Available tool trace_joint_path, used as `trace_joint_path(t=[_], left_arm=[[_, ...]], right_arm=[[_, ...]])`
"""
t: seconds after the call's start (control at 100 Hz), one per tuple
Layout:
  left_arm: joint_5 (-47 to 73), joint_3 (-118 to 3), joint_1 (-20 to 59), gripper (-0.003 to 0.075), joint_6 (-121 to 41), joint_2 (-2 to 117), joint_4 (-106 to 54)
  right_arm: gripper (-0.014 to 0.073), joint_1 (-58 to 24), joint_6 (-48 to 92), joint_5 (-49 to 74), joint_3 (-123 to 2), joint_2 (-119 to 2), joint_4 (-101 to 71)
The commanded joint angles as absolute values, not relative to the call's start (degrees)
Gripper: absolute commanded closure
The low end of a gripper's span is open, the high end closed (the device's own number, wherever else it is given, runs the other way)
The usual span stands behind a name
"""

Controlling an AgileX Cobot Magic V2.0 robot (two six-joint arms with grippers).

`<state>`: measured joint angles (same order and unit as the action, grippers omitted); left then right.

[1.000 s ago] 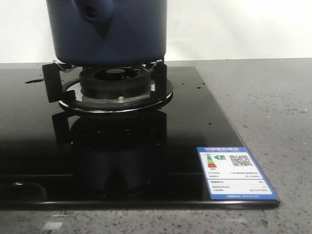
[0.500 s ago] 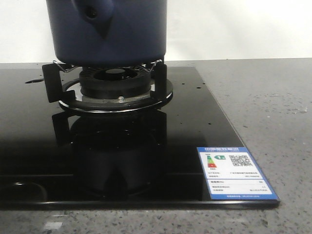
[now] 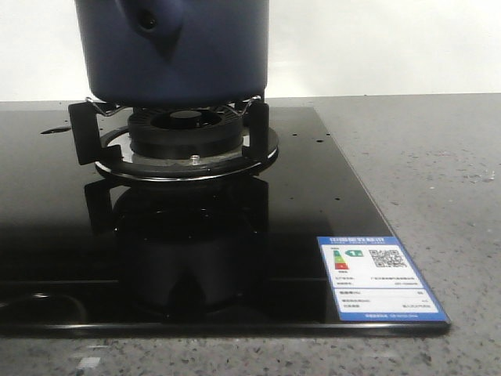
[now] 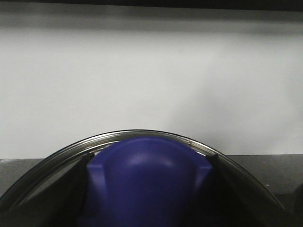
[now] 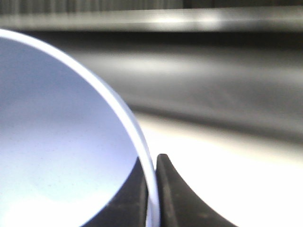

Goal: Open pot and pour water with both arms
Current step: 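Lower the empty bowl back onto the counter and open right gripper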

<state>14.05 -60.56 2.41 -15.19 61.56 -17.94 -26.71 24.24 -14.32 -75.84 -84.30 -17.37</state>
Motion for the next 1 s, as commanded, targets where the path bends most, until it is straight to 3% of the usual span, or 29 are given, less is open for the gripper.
trace_joint_path(t=[0.0,0.23,0.42,0.54,0.99], left_arm=[[7.1,-62.9,5.4,0.0321,-15.1,60.6,-19.0],[3.0,-62.9,13.9,0.0321,-15.1,60.6,-19.0],[1.2,-62.9,19.5,0.0321,-15.1,60.8,-18.6],[0.7,-62.9,21.6,0.0321,-15.1,61.2,-18.1],[0.7,-62.9,22.5,0.0321,-15.1,62.4,-18.1]], right_arm=[[0.0636,-22.0,24.3,-4.3,-79.9,-78.8,-20.0],[0.0636,-5.5,21.5,38.6,-86.8,-76.7,-22.1],[0.0636,3.4,18.2,61.5,-86.6,-80.5,-18.9],[0.0636,4.7,18.2,66.1,-86.6,-84.6,-18.0],[0.0636,4.7,18.2,64.0,-86.1,-92.4,-15.6]])
